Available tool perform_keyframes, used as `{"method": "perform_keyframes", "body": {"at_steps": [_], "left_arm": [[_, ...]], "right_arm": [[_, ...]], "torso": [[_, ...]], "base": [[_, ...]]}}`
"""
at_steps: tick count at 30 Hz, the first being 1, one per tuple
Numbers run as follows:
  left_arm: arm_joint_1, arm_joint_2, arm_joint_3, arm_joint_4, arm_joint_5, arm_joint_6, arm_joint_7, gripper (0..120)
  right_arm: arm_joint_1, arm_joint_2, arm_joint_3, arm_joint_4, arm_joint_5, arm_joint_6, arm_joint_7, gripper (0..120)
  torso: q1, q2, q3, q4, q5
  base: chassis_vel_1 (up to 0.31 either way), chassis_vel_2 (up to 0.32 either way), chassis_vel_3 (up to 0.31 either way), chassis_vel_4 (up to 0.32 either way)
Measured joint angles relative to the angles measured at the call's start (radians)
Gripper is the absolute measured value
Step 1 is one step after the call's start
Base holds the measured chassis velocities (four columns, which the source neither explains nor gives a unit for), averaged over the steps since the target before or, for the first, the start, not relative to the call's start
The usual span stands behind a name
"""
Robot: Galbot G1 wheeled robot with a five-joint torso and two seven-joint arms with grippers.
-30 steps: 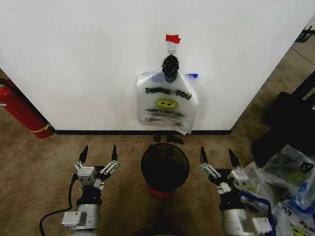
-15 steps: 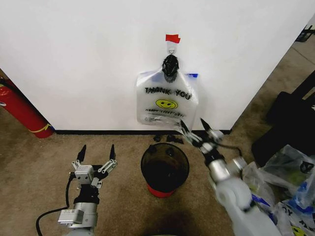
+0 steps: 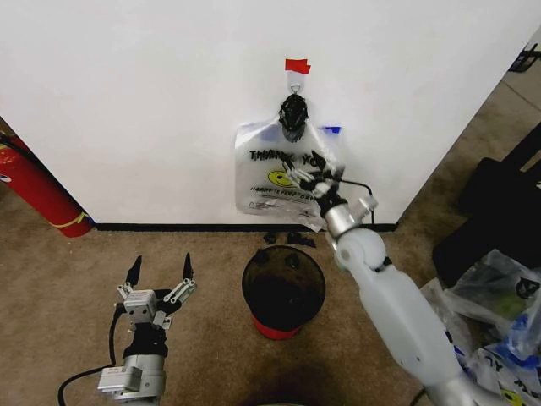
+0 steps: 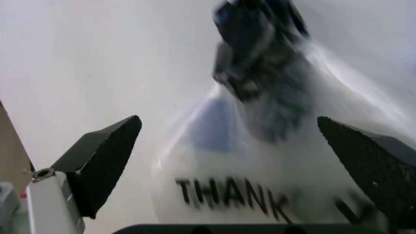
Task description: Pick up the garbage bag from the wall and place it over the trash bin.
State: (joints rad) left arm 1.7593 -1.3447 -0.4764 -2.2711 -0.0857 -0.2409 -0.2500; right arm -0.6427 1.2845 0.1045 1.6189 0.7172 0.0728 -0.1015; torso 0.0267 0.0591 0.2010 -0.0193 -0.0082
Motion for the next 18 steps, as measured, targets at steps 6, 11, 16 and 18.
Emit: {"method": "perform_keyframes", "body": {"at_steps": [6, 11, 16, 18], "left_arm": [[0.000, 0.001, 0.000, 0.005, 0.002, -0.003, -0.004, 100], [-0.005, 0.002, 0.003, 0.005, 0.002, -0.003, -0.005, 100], [-0.005, 0.002, 0.006, 0.009, 0.002, -0.003, -0.006, 100], [-0.008, 0.002, 0.008, 0.011, 0.002, -0.003, -0.006, 100]], "right_arm": [[0.050, 0.029, -0.024, -0.042, 0.050, -0.011, 0.029, 100], [0.077, 0.044, -0.023, -0.058, 0.092, -0.011, 0.044, 95], [0.072, 0.030, -0.011, -0.032, 0.126, -0.015, 0.041, 79], [0.068, 0.028, -0.011, -0.022, 0.124, -0.015, 0.037, 73]], "torso": [[0.000, 0.000, 0.000, -0.0001, 0.0002], [0.000, 0.000, 0.000, 0.0002, 0.0001], [0.000, 0.000, 0.000, -0.0001, 0.0002], [0.000, 0.000, 0.000, -0.0001, 0.0002]], "base": [[0.000, 0.000, 0.000, 0.000], [0.000, 0.000, 0.000, 0.000], [0.000, 0.000, 0.000, 0.000], [0.000, 0.000, 0.000, 0.000]]}}
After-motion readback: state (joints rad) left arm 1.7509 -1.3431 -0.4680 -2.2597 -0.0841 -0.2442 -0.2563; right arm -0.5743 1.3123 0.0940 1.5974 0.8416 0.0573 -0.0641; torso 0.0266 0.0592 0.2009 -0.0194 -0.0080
